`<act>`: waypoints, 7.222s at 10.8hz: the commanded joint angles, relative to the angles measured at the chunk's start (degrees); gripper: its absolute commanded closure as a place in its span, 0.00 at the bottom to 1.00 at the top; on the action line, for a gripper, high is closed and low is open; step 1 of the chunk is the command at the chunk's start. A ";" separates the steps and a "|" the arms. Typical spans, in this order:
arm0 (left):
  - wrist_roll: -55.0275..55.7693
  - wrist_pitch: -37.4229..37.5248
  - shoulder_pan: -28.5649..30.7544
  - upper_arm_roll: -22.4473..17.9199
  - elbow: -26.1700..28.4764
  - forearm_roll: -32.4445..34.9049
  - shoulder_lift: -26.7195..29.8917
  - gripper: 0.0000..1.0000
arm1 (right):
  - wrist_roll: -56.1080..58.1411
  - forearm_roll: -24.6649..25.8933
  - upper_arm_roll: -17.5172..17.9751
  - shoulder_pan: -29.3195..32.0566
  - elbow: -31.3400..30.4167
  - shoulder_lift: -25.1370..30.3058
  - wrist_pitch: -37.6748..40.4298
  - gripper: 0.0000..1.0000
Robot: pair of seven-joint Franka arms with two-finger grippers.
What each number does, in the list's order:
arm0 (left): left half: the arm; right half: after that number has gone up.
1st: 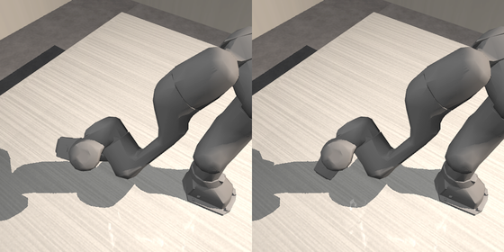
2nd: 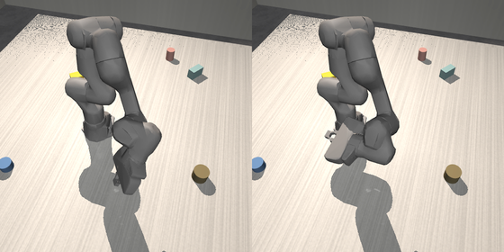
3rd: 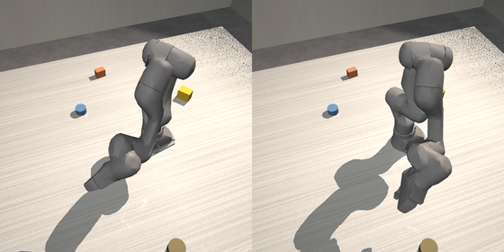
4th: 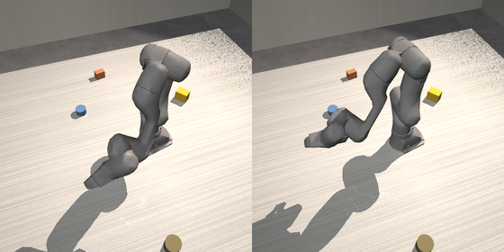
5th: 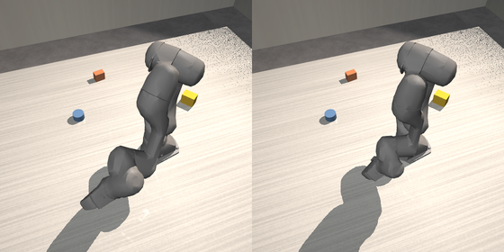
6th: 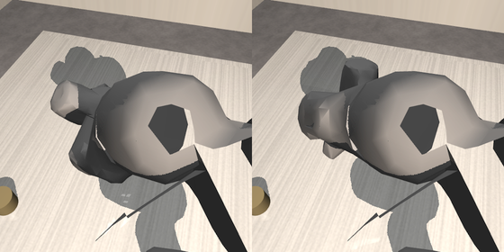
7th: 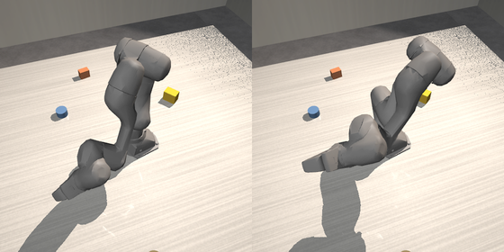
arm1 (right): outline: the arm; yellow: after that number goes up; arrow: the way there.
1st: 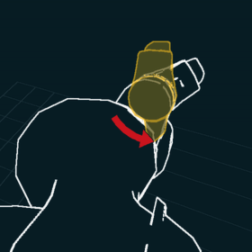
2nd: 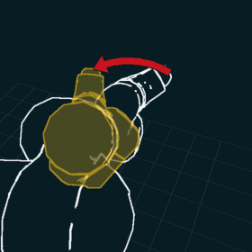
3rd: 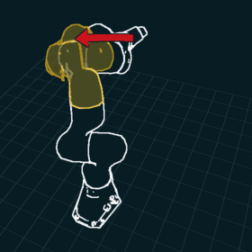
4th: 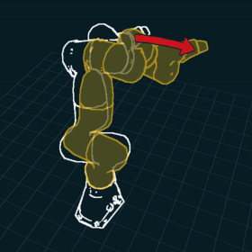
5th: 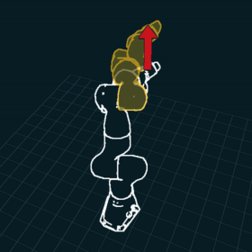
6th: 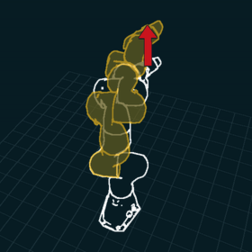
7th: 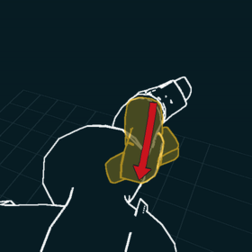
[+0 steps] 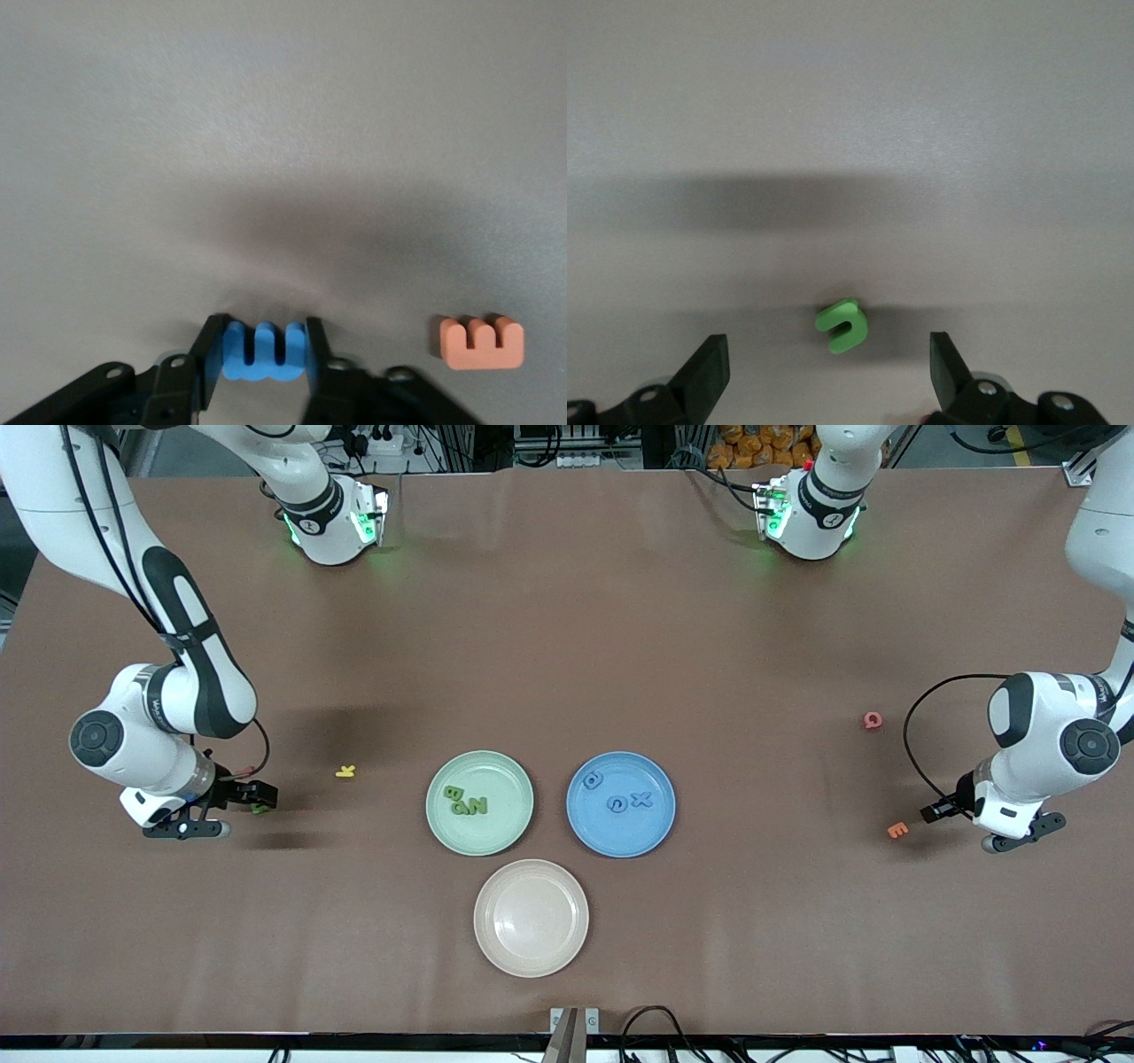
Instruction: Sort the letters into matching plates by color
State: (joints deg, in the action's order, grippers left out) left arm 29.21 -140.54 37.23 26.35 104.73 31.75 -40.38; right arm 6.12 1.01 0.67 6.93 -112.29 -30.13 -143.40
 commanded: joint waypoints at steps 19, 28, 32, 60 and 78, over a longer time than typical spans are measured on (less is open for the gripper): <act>18.30 15.20 -5.76 14.41 -2.60 -2.30 4.96 1.00 | 0.82 1.19 1.87 2.12 -6.71 -0.81 -11.37 0.29; 38.45 16.17 -18.06 16.10 -3.91 -5.36 4.52 1.00 | 0.82 1.10 1.96 2.38 -6.45 -0.28 -11.37 0.57; 44.16 16.17 -23.59 16.10 -6.46 -10.12 4.43 1.00 | 0.82 1.10 1.96 2.38 -6.45 -0.28 -11.37 0.70; -0.47 48.25 -22.91 15.66 -23.87 -10.12 16.03 0.00 | -65.53 0.22 6.80 -29.52 10.51 -2.48 0.75 0.64; -24.29 57.04 -37.93 -18.96 -16.40 -34.21 38.18 0.00 | -7.70 4.97 -2.78 -7.64 13.84 8.67 19.45 0.00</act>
State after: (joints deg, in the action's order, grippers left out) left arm 6.92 -83.55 0.87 10.33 85.52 -0.64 -4.00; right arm -2.34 4.74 -2.09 -1.65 -99.14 -25.42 -128.63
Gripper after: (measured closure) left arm 0.000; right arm 0.000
